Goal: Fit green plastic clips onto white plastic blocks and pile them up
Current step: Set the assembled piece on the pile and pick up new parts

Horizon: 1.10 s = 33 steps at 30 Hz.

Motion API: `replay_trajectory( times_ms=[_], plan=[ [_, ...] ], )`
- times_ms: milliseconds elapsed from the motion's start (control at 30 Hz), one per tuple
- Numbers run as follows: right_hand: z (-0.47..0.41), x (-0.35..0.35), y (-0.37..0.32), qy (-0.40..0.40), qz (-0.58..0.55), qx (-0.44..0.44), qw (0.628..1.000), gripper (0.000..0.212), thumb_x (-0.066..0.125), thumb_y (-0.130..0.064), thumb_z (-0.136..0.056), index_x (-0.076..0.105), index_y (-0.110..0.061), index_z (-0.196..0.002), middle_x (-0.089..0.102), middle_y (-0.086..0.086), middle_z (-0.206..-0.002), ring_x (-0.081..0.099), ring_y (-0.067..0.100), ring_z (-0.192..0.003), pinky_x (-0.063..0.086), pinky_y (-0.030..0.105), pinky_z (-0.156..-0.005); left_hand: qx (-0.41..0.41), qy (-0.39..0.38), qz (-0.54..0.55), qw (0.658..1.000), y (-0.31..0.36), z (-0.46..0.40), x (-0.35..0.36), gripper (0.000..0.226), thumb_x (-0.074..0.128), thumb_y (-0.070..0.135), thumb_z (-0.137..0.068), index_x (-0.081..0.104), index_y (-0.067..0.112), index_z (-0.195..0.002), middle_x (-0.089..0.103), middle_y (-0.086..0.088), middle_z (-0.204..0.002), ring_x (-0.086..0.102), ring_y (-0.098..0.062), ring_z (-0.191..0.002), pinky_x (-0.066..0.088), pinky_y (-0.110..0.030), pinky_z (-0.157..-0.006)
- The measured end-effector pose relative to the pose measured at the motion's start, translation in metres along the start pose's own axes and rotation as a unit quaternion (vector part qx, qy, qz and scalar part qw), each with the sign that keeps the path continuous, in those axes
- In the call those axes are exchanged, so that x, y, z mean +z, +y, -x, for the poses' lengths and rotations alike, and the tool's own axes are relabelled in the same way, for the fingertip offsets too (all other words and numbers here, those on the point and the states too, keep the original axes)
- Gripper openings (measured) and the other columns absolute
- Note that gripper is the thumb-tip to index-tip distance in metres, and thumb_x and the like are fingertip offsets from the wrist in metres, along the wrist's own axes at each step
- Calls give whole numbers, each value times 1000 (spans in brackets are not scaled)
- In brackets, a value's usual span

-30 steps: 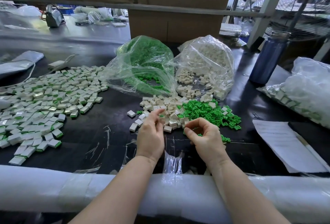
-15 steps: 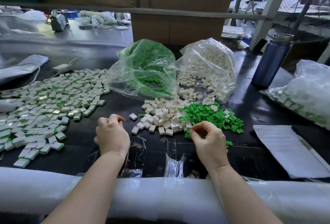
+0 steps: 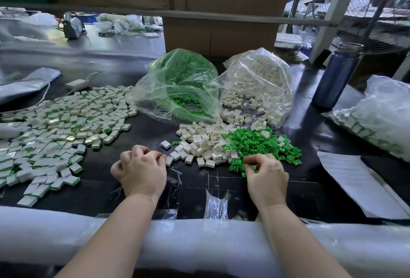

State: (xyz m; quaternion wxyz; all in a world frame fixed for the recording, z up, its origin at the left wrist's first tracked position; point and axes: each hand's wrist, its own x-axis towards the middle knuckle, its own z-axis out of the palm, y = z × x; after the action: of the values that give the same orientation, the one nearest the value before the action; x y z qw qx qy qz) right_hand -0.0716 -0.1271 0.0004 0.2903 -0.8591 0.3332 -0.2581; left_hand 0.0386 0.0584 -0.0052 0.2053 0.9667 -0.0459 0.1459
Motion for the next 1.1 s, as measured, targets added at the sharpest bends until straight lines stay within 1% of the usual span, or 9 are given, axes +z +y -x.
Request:
replay_trajectory(
  times_ms=[167, 333, 400, 467, 600, 700, 767, 933, 1100],
  plan=[
    [3, 2, -3, -45, 61, -59, 995, 15, 68, -29, -83, 69, -28, -97, 45, -13, -95, 45, 12, -107, 16, 25, -75, 14, -14, -1, 1000, 2, 1, 1, 25, 61, 50, -82, 71, 29, -91, 52, 6, -108, 35, -20, -110, 19, -37, -90],
    [4, 3, -4, -52, 108, -83, 989, 16, 64, -33, -85, 69, -32, -100, 51, -11, -103, 43, 11, -105, 18, 27, -76, 4, -11, 83, 996, 3, 2, -3, 15, 70, 42, -78, 67, 29, -84, 53, 6, -106, 38, -21, -109, 16, -33, -81],
    [4, 4, -3, -51, 108, -88, 989, 15, 63, -33, -86, 69, -32, -100, 53, -10, -103, 43, 11, -104, 19, 27, -78, 25, 1, 140, 990, 6, 2, -5, 13, 73, 33, -78, 66, 25, -85, 59, 3, -100, 45, -24, -103, 24, -32, -83],
    [4, 5, -3, -47, 108, -91, 989, 14, 63, -32, -86, 69, -30, -99, 54, -10, -102, 44, 11, -103, 17, 27, -77, 53, -14, 239, 970, 13, 3, -9, 12, 75, 21, -76, 65, 23, -82, 66, -1, -87, 55, -24, -90, 43, -36, -84],
    [3, 7, -2, -43, 111, -100, 988, 14, 63, -32, -87, 67, -29, -100, 54, -10, -100, 45, 11, -102, 17, 26, -75, 72, -122, 370, 918, 38, 12, -12, 18, 75, 12, -76, 63, 24, -82, 66, 6, -78, 61, -11, -73, 51, -25, -74],
    [3, 7, -2, -41, 109, -103, 988, 16, 62, -32, -87, 66, -29, -101, 54, -9, -101, 46, 12, -104, 18, 26, -77, 105, -193, 390, 894, 54, 19, -5, 18, 72, 12, -79, 63, 27, -83, 66, 10, -79, 62, -5, -74, 49, -13, -72],
    [3, 7, -2, -39, 113, -106, 987, 17, 62, -32, -87, 66, -30, -103, 53, -9, -101, 46, 12, -104, 17, 27, -75, 122, -222, 394, 883, 62, 23, 0, 15, 70, 14, -81, 65, 27, -87, 67, 10, -84, 63, -5, -80, 49, -13, -78],
    [3, 9, -1, -33, 121, -111, 986, 15, 60, -31, -88, 67, -29, -101, 55, -9, -100, 47, 13, -103, 19, 28, -77, 140, -227, 376, 887, 65, 33, 13, 18, 65, 21, -86, 70, 20, -103, 67, 13, -90, 62, -2, -88, 43, -3, -82],
    [2, 10, -1, -31, 131, -116, 984, 16, 60, -32, -88, 67, -28, -102, 54, -9, -100, 46, 13, -103, 20, 27, -79, 133, -232, 394, 880, 61, 33, 15, 13, 63, 20, -87, 69, 22, -98, 68, 10, -89, 63, -6, -89, 47, -11, -85]
  ],
)
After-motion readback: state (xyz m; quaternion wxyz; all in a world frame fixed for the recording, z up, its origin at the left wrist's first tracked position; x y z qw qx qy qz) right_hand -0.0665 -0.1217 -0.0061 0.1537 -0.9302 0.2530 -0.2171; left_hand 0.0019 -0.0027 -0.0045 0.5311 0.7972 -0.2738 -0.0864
